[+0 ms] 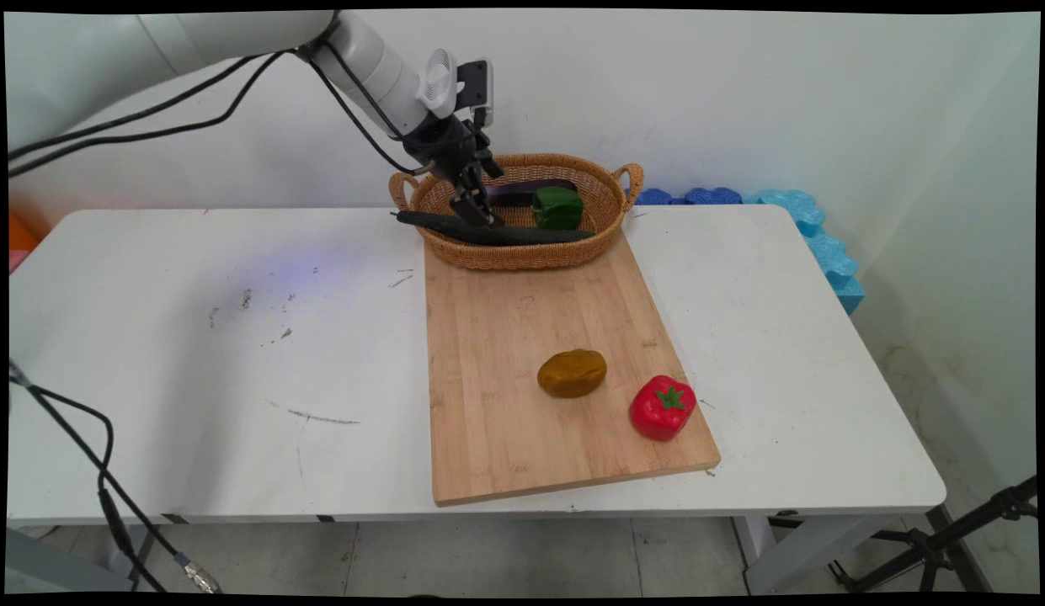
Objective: Pick up the cucumber from the vegetable basket
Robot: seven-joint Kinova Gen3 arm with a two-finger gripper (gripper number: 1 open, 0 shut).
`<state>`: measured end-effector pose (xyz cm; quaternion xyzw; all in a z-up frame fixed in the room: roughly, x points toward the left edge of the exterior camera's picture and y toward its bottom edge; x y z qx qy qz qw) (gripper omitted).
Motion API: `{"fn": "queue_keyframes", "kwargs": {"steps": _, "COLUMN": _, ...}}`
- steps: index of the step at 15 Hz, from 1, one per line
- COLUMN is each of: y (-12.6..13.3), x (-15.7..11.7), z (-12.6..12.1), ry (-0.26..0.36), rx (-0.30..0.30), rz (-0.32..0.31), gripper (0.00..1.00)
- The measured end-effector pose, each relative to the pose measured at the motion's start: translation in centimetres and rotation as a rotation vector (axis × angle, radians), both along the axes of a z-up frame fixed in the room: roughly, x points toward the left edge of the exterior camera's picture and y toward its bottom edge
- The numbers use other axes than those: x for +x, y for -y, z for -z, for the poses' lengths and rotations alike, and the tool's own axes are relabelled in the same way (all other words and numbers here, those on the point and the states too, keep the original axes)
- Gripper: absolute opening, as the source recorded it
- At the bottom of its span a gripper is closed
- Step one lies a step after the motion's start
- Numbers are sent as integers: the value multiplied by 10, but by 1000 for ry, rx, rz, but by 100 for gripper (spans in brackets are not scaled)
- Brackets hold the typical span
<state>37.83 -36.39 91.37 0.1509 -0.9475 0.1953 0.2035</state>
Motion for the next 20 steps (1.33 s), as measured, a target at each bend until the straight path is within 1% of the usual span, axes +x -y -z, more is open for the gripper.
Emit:
{"fn": "queue_keyframes", "kwargs": {"steps": 3, "y": 15, "x": 5, "z": 13, "ry": 25, "rx": 12, "rz": 7, "gripper": 100}}
{"fn": "queue_keyframes", "kwargs": {"steps": 6, "y": 24, "x": 6, "z": 25, "ry": 36, "rx": 37, "rz": 5, "gripper": 100}}
{"fn": "queue_keyframes", "kwargs": {"steps": 11, "y": 36, "x": 6, "z": 41, "ry": 44, "rx": 82, "rz": 0, "gripper": 100}}
{"fn": "queue_keyframes", "kwargs": {"steps": 15, "y": 45, "x": 6, "z": 48, "ry": 47, "rx": 104, "rz": -4, "gripper": 100}}
{"fn": "queue_keyframes", "kwargs": {"steps": 16, "y": 47, "x": 6, "z": 49, "ry": 48, "rx": 108, "rz": -6, "gripper": 0}}
{"fn": "queue_keyframes", "kwargs": {"steps": 20, "y": 52, "x": 7, "z": 52, "ry": 48, "rx": 123, "rz": -11, "gripper": 0}}
